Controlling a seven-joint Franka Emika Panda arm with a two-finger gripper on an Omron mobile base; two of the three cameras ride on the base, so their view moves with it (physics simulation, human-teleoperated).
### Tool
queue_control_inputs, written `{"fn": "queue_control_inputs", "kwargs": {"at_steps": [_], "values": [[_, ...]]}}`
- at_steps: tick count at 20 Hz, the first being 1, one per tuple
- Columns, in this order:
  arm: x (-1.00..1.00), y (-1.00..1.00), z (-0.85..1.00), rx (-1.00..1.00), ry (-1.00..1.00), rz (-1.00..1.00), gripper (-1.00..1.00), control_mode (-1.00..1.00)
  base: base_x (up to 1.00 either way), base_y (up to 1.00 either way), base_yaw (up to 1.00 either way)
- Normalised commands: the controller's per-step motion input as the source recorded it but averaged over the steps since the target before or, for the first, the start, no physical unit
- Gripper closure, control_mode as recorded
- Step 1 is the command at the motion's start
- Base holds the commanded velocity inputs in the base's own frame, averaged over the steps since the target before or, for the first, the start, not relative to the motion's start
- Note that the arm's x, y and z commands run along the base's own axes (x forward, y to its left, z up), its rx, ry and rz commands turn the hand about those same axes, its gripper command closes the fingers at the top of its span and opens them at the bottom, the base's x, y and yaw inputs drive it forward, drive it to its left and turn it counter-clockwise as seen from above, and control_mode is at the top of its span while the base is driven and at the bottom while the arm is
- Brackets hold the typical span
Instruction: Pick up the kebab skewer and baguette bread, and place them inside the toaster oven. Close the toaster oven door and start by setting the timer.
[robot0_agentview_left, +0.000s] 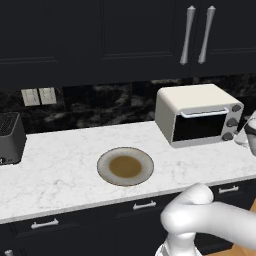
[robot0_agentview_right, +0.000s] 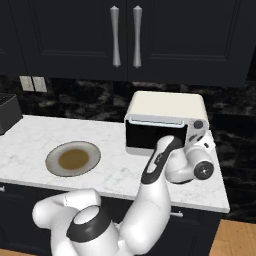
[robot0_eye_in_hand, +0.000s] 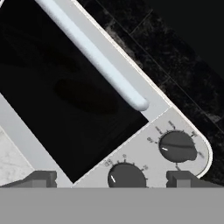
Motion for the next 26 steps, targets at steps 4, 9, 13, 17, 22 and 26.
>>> {"fn": "queue_control_inputs", "kwargs": {"at_steps": [4, 9, 13, 17, 22, 26], "values": [[0.21, -0.08, -0.12, 0.0, 0.0, 0.0, -1.0, -1.0, 0.0, 0.0, 0.0], [0.17, -0.01, -0.17, 0.0, 0.0, 0.0, -1.0, -1.0, 0.0, 0.0, 0.0], [0.19, -0.02, -0.14, -0.04, 0.0, 0.0, -1.0, -1.0, 0.0, 0.0, 0.0], [0.23, -0.07, -0.14, -0.08, -0.01, 0.0, -1.0, -1.0, 0.0, 0.0, 0.0], [0.19, -0.17, -0.16, -0.13, -0.02, 0.0, -1.0, -1.0, 0.0, 0.0, 0.0], [0.18, -0.24, -0.09, -0.1, -0.02, 0.0, -1.0, -1.0, 0.0, 0.0, 0.0]]}}
